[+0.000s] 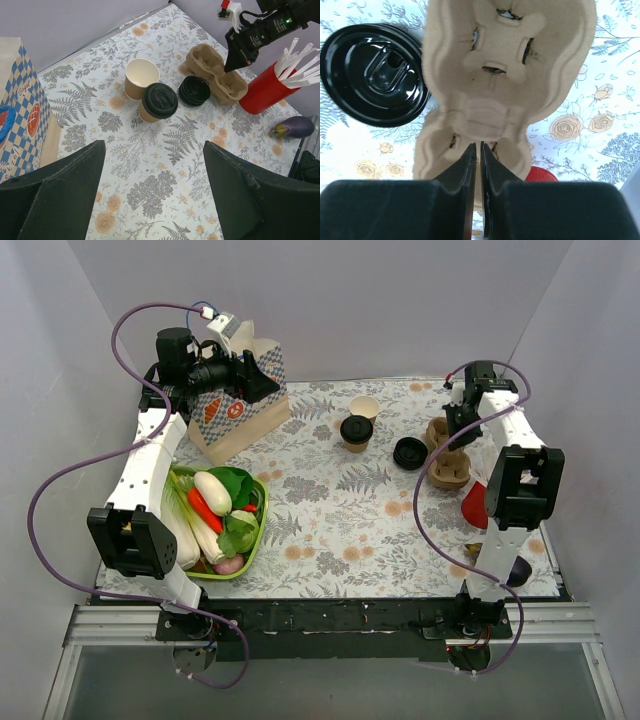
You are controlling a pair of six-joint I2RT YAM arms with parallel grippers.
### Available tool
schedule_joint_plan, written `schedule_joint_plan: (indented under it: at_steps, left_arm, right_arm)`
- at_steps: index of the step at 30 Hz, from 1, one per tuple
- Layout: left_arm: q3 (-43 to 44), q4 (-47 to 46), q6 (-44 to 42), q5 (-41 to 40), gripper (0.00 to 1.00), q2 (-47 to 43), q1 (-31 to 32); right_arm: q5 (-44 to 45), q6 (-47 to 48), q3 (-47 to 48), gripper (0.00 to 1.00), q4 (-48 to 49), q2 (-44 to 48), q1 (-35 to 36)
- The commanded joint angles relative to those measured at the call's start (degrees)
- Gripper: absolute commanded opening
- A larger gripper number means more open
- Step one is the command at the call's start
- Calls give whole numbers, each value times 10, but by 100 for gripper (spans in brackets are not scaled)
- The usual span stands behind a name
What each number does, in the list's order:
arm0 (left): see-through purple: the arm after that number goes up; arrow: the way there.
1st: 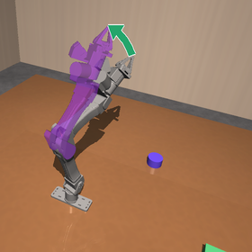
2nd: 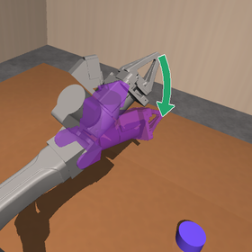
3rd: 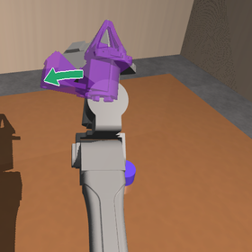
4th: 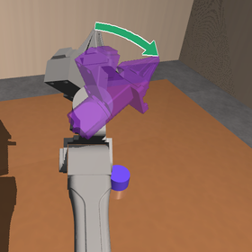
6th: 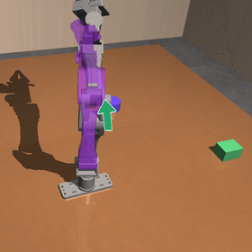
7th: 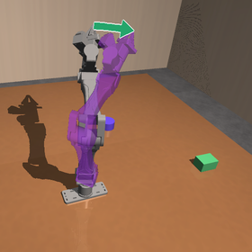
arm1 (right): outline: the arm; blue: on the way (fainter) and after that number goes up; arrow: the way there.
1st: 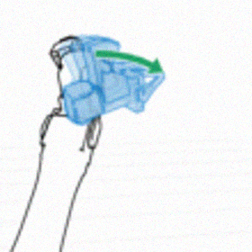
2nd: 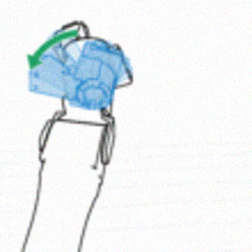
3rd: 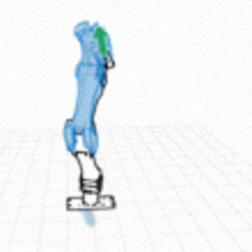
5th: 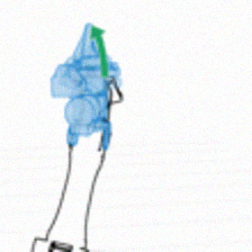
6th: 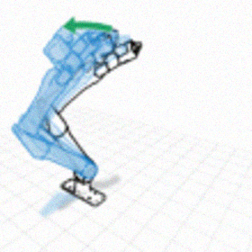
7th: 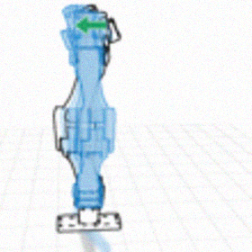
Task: Pack the takeout coffee
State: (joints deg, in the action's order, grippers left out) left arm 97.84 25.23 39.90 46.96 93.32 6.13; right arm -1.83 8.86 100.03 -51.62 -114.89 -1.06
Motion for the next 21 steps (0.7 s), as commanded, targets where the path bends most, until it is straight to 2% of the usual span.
schedule_joint_plan:
  at_steps: [1,5,9,12,14,21]
  left_arm:
    - [-6,-4,-3,8,80,-31,2]
    - [-2,-14,11,18,80,-22,3]
    - [4,-18,20,23,80,-17,4]
    - [1,-18,19,18,80,-22,5]
    - [-3,-13,15,15,80,-28,5]
    - [-11,-3,2,3,80,-37,7]
  right_arm:
    - [-17,-10,0,12,-1,75,3]
    - [-20,-9,-25,13,7,84,3]
    - [-30,-13,-26,43,10,66,3]
    - [-26,-13,-15,52,12,46,3]
    - [-21,-11,-5,54,12,30,3]
    - [-10,-12,11,54,15,-6,3]
